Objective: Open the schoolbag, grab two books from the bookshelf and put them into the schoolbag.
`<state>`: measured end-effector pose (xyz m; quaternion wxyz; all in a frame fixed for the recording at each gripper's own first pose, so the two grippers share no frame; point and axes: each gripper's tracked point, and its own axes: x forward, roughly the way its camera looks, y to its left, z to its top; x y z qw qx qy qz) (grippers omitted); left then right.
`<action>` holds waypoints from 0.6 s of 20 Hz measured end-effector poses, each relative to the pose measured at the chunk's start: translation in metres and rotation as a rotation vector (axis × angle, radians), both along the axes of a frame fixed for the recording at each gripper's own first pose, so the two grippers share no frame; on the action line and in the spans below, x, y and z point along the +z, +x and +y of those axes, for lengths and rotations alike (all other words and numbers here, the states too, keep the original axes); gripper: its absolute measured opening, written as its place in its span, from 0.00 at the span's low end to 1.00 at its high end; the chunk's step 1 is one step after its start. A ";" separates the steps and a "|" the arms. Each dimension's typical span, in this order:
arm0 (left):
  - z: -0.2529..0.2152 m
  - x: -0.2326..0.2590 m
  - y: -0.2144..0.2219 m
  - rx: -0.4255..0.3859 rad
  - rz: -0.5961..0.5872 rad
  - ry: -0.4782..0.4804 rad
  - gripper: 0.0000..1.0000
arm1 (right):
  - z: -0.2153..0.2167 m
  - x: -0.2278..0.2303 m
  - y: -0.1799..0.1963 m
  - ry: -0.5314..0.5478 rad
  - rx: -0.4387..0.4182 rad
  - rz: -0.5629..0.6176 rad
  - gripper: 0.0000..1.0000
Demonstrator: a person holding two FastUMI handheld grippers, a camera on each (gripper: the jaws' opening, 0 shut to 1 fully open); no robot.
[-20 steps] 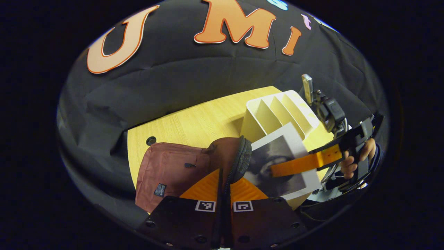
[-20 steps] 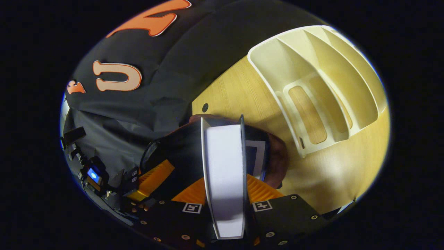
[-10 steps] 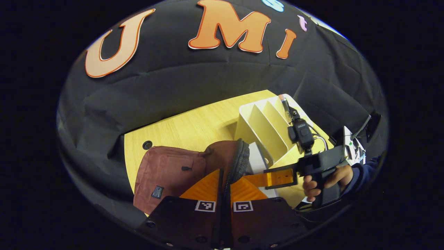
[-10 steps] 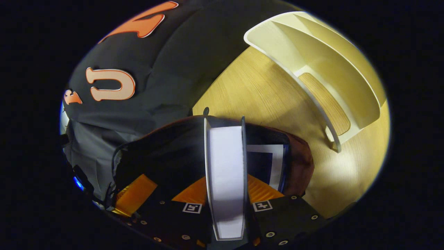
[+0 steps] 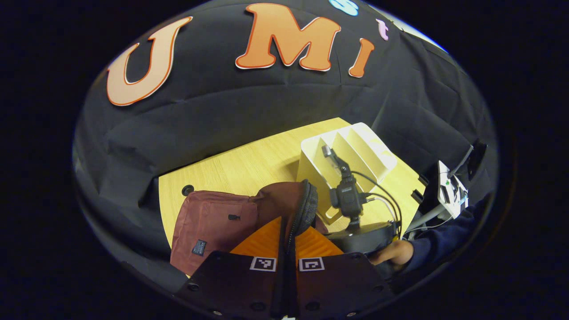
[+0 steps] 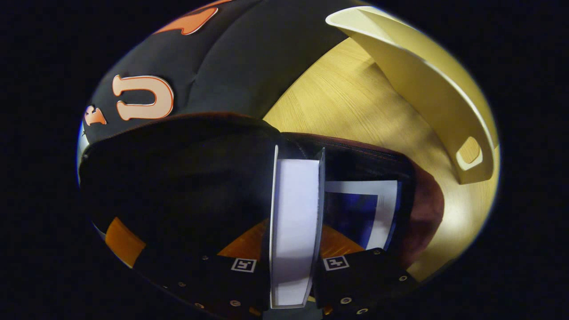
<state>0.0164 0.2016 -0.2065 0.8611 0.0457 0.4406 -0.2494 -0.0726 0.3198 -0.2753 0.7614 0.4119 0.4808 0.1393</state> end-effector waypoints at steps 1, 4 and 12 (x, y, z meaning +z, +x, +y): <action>0.001 -0.001 0.001 0.006 -0.005 0.002 0.05 | 0.001 0.000 -0.003 0.003 0.013 0.021 0.40; 0.001 -0.005 -0.002 0.014 0.001 -0.008 0.04 | -0.023 -0.004 -0.003 -0.184 0.047 -0.031 0.63; -0.032 -0.009 -0.020 0.054 0.008 -0.064 0.24 | -0.093 0.025 -0.024 -0.284 0.098 -0.080 0.97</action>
